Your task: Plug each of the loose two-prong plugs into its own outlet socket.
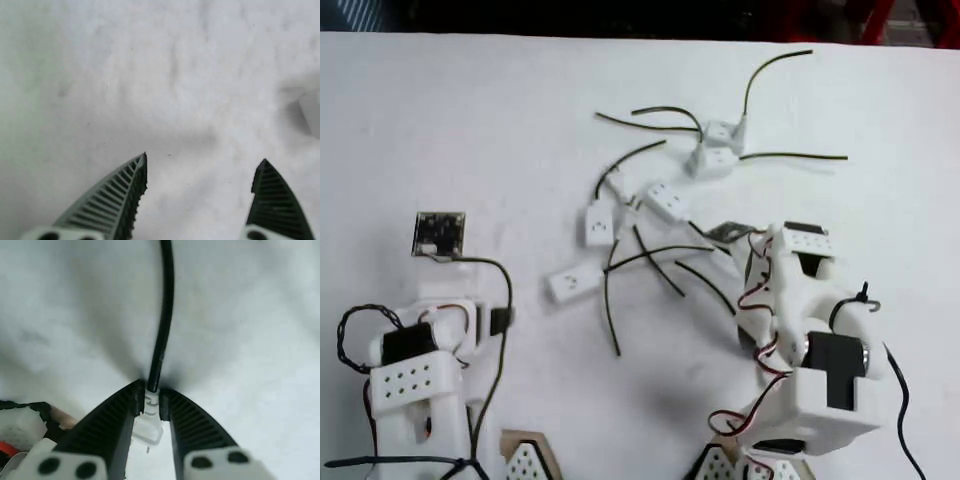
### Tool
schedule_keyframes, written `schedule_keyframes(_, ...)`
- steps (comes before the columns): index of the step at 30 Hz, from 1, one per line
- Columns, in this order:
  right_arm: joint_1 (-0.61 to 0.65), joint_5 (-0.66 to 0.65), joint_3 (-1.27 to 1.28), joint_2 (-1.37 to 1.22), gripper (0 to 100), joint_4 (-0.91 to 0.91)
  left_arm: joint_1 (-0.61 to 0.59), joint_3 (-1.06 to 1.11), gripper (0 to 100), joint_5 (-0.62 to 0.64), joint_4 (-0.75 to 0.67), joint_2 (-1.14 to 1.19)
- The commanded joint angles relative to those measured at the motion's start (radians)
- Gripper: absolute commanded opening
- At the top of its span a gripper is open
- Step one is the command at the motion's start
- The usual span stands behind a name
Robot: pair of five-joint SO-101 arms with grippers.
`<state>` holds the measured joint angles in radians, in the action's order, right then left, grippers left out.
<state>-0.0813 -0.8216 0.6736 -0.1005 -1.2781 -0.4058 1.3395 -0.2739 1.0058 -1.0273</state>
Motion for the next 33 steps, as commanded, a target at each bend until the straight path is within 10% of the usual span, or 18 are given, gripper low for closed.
schedule_keyframes(1,0.025,0.002,-0.043,0.081,1.7,0.019,-0.002,-0.002,33,-0.008,-0.014,-0.019)
schedule_keyframes(33,0.160,0.269,-0.166,0.254,14.2,0.140,-0.002,-0.002,33,-0.008,-0.014,-0.019)
